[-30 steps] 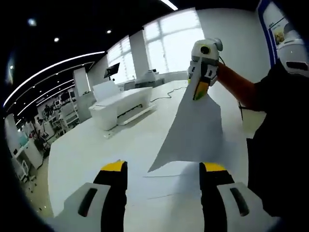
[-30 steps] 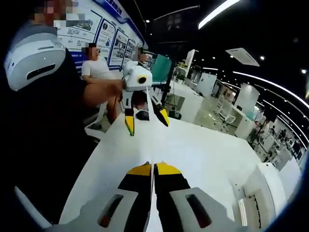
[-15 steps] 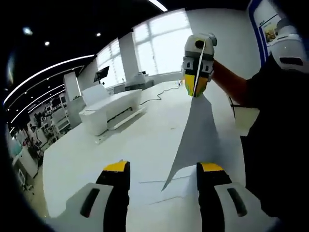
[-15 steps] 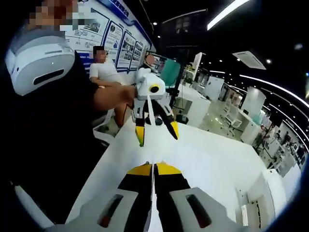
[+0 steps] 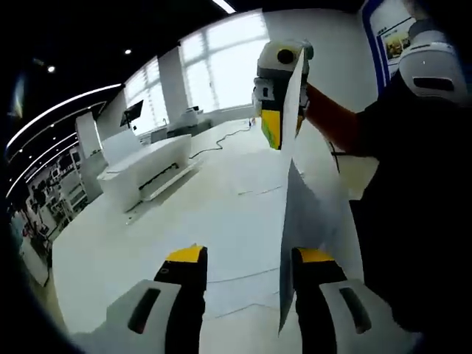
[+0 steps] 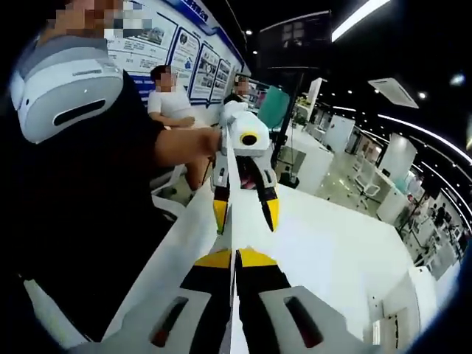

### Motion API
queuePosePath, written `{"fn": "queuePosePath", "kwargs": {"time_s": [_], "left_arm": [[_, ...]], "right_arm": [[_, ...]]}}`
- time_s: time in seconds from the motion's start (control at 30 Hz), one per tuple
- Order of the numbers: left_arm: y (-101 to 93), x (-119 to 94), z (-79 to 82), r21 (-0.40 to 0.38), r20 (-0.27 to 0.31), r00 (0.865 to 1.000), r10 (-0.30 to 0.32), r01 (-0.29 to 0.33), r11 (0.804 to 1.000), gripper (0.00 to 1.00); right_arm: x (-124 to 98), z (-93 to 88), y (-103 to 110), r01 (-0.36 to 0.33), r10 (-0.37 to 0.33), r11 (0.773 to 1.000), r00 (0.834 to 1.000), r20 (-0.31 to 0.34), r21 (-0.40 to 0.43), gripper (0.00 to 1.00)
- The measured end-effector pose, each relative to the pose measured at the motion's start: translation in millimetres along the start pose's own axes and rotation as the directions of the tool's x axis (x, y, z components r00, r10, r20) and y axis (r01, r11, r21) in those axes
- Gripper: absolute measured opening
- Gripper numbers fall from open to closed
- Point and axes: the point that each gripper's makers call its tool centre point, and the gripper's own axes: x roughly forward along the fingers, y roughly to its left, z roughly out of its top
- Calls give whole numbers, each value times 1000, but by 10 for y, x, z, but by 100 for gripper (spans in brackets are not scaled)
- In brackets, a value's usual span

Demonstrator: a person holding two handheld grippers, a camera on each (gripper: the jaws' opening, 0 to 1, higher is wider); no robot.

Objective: Organize the stack of printing papers by aligning and flattening the scattered papers on the table

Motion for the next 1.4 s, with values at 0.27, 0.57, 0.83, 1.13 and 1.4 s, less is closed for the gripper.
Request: {"fn": "queuePosePath", "kwargs": {"time_s": [0.27,0.57,0.83,1.13,1.4], "left_arm": [[-97,102,-1,-24,-1,998,-60,60,998,41],[-256,211,-74,-44,-20,990,-143,142,989,29],[-337,186,-50,-97,6,983,-185,185,978,6],[-346,145,-13,-174,25,981,-191,192,966,6],[-419,128,2,-191,30,979,-203,205,960,6]], "right_arm": [[38,-18,13,-15,15,1000,1000,-9,-4,0],[97,-22,39,-35,34,999,999,-19,-16,0],[105,-13,24,-33,32,999,999,-16,-25,0],[82,-27,-53,4,-4,998,1000,-3,-60,0],[18,-42,-159,66,-65,994,998,12,-85,6]]}}
